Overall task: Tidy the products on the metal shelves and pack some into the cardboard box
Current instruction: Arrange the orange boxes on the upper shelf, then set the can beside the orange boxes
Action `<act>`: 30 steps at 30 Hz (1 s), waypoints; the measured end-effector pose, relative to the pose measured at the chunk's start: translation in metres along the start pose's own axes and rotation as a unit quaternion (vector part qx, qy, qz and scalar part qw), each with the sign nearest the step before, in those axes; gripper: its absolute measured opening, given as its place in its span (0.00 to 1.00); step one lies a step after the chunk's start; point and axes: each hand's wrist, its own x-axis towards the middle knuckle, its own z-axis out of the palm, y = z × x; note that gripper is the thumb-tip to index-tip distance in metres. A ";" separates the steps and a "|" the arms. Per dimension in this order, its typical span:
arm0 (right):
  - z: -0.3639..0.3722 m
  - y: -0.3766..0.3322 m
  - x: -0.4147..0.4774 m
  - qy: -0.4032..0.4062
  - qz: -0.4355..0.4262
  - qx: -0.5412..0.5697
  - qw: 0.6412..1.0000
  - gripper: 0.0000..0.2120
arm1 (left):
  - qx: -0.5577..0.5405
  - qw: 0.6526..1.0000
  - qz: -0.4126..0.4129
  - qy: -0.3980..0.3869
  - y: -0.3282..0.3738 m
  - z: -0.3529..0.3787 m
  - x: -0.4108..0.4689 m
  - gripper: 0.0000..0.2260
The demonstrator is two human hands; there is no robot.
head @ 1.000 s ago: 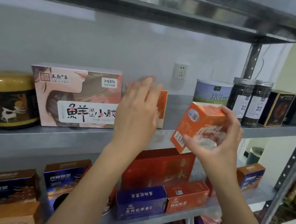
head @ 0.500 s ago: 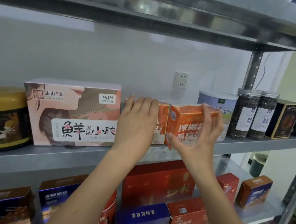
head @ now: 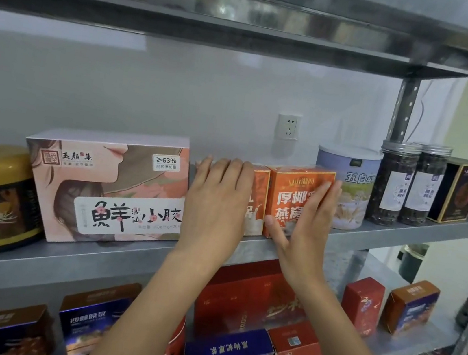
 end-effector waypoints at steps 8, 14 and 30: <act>0.007 0.000 0.002 0.005 0.003 -0.075 0.997 0.48 | -0.014 1.000 -0.004 0.002 0.001 0.000 0.000 0.25; 0.006 0.002 0.002 -0.014 0.004 -0.083 0.996 0.48 | -0.021 1.000 -0.015 -0.011 0.002 0.000 -0.001 0.23; -0.094 0.053 0.089 0.053 -0.073 -0.156 0.984 0.26 | -0.011 0.994 0.018 -0.103 0.036 0.008 0.039 0.32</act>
